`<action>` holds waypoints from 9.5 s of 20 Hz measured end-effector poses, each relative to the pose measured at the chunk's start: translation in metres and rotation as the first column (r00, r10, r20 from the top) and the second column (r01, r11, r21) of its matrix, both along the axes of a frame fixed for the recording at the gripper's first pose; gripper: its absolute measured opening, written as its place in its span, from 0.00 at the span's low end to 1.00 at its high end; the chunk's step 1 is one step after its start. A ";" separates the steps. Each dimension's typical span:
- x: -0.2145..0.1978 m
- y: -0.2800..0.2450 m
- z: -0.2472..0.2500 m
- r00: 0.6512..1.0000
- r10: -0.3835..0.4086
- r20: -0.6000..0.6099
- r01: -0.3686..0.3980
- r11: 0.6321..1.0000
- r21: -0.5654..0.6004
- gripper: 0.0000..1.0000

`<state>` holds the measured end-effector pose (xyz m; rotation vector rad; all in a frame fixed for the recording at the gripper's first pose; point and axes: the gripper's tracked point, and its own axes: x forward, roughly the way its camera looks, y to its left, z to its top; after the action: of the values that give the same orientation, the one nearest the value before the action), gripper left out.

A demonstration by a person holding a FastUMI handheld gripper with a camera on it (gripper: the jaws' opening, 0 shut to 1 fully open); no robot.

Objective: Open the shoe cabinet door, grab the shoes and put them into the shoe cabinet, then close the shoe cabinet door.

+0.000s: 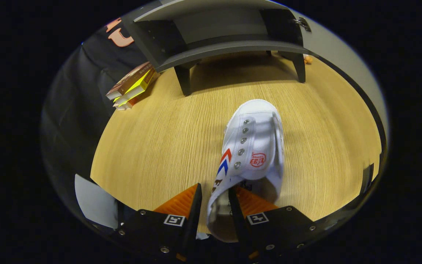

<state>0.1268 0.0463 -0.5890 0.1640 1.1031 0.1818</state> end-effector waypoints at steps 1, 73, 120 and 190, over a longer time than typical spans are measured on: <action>0.004 -0.003 0.000 1.000 -0.001 0.015 0.001 1.000 -0.019 0.44; 0.382 -0.003 0.331 0.810 0.074 0.582 -0.056 0.997 -0.049 0.07; -0.027 -0.032 0.439 0.719 0.043 0.694 0.015 0.997 -0.077 0.93; 0.050 -0.050 0.480 0.673 -0.055 0.738 0.112 0.993 -0.028 0.93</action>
<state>0.1769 -0.0038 -0.1095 0.0611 0.2761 0.1065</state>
